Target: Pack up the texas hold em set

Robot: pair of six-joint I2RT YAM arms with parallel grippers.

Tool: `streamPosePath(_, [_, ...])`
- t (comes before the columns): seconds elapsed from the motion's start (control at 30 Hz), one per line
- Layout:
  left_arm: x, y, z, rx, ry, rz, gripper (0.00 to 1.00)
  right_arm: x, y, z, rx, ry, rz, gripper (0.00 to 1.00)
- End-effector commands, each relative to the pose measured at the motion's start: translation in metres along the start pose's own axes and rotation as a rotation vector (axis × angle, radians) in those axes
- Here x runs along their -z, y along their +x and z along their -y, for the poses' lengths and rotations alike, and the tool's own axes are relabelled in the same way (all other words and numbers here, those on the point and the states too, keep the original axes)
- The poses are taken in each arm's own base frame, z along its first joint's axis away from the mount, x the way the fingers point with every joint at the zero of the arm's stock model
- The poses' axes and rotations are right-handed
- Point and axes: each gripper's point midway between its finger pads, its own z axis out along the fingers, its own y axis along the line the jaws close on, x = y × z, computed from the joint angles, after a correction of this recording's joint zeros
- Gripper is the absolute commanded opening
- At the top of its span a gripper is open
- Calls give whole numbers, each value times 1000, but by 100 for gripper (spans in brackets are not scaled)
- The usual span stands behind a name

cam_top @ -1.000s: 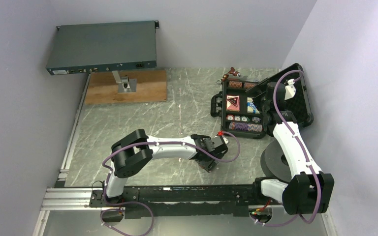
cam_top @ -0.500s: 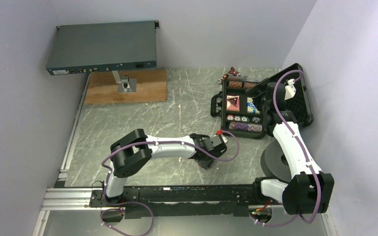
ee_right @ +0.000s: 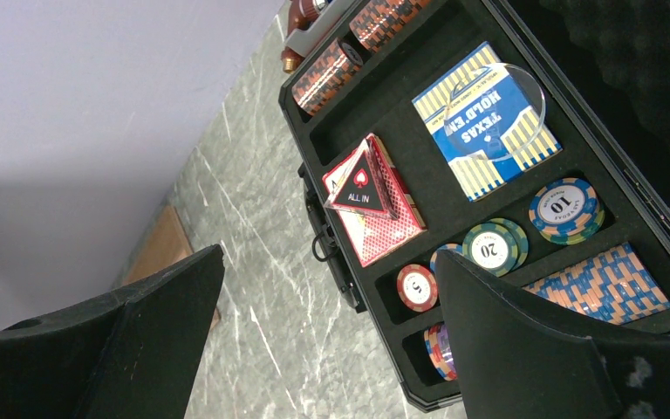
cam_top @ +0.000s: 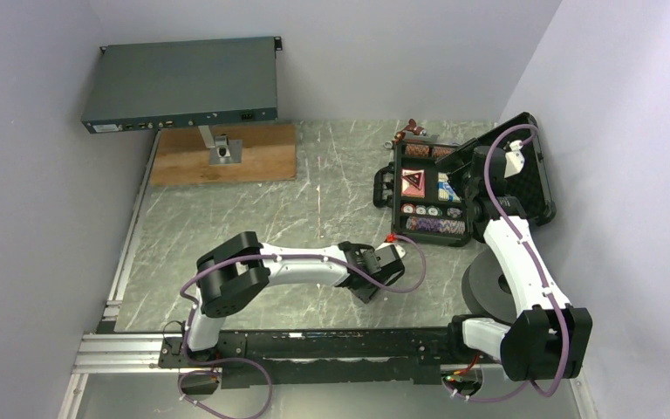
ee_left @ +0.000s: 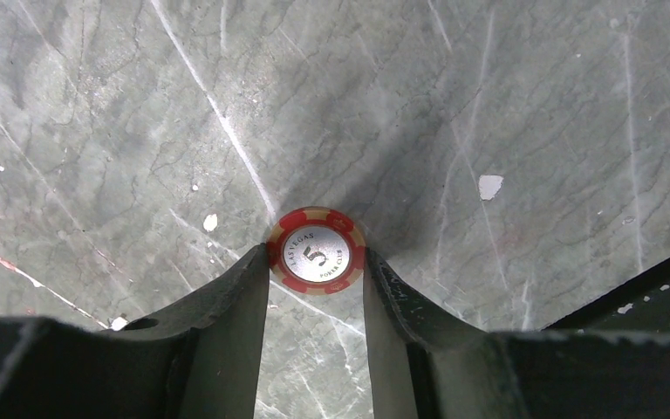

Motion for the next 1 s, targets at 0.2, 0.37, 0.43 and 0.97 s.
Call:
streamPosePath(0.2, [15, -33, 2, -29, -42, 123, 40, 7, -14, -17, -10, -48, 39, 94])
streamPosePath(0.37, [19, -41, 2, -41, -48, 147, 39, 7, -15, -18, -9, -49, 41, 94])
streamPosePath(0.43, [21, -44, 2, -45, -50, 156, 40, 7, -17, -20, -9, -51, 45, 94])
streamPosePath(0.97, [107, -71, -73, 21, -107, 300, 91, 17, -36, -34, 105, -89, 101, 95])
